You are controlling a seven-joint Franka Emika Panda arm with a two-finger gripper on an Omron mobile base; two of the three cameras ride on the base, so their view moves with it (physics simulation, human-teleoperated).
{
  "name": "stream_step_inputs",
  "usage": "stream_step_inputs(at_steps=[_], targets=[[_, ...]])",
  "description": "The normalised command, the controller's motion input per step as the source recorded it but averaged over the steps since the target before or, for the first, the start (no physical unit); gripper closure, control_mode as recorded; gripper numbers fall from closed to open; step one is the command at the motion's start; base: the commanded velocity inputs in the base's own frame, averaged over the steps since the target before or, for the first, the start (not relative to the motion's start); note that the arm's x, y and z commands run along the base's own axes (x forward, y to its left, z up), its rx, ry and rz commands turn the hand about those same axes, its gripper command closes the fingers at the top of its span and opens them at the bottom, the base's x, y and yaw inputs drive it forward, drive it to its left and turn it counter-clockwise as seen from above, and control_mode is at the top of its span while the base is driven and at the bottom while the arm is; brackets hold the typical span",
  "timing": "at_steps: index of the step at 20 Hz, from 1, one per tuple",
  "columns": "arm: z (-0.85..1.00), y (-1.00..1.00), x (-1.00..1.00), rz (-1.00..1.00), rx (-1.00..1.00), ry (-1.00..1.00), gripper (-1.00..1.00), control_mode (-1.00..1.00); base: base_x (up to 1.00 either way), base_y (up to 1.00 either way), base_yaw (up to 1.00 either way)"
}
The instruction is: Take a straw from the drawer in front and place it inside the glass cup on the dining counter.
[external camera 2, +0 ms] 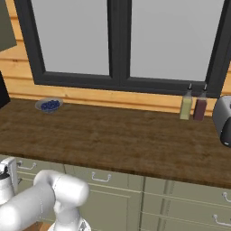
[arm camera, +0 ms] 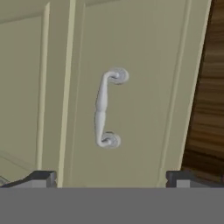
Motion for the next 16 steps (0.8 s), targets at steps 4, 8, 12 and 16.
stream_step_inputs(at_steps=[4, 8, 12, 16], targets=[[-0.33, 0.29, 0.32, 0.00, -0.13, 0.00, -1.00, -1.00, 0.00, 0.00, 0.00], [-0.37, 0.21, 0.26, 0.00, -0.11, 0.00, -1.00, -1.00, 0.00, 0.00, 0.00], [-0.37, 0.16, 0.20, 0.00, -0.05, 0.00, -1.00, -1.00, 0.00, 0.00, 0.00], [-0.36, 0.08, 0.14, 0.00, 0.00, -0.05, -1.00, -1.00, 0.00, 0.00, 0.00]])
